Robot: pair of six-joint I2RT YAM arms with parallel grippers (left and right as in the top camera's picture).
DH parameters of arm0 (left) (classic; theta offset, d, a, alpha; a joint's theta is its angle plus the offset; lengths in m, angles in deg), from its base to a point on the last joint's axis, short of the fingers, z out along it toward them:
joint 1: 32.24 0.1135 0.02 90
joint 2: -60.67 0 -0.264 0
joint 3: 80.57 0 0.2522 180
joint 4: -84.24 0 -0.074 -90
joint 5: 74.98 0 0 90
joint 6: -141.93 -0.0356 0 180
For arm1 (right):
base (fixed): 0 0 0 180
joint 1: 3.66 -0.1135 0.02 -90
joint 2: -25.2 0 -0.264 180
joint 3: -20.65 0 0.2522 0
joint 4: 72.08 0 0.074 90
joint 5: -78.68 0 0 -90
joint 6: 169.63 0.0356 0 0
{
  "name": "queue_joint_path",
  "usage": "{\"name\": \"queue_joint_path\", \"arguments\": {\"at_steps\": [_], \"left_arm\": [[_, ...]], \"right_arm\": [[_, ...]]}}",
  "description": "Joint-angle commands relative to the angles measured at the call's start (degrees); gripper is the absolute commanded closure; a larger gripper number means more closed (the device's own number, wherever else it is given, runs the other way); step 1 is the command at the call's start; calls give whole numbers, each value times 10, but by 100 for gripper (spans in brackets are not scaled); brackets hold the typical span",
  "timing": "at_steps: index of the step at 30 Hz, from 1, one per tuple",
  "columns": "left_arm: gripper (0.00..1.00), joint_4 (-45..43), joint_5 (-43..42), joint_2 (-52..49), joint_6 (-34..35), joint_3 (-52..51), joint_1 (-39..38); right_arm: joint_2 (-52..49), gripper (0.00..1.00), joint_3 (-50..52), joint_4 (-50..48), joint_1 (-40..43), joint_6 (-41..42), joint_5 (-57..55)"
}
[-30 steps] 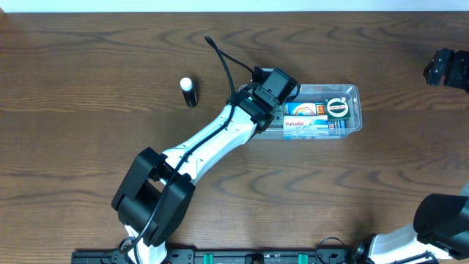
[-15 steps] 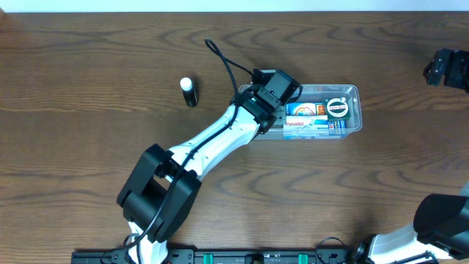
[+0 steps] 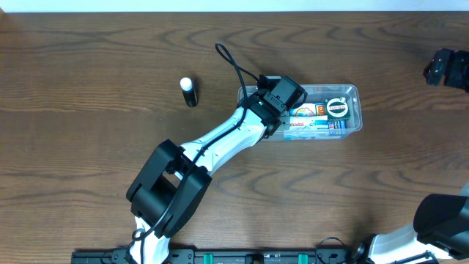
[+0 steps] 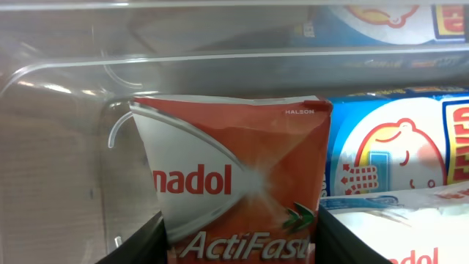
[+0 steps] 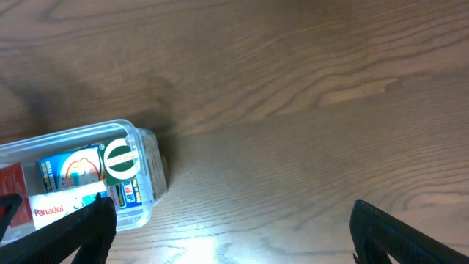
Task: Pack container
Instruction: 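Lower the red Panadol box into the container's left end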
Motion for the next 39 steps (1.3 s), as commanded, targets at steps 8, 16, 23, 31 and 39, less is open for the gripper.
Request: {"name": "queue_joint_path", "arguments": {"at_steps": [8,16,23,31,39], "left_arm": [[27,0,13,-5,9,13,0],[30,3,13,40,-25,13,0],[44,35,22,90,-37,13,11],[94,40,28,80,-37,13,25],[94,154,-14,80,-59,42,52]], "right_arm": [[4,1,-8,1,2,0,2],[4,1,-8,1,3,0,2],[4,1,-8,1,2,0,2],[4,1,-8,1,2,0,2],[4,1,-8,1,2,0,2]]}}
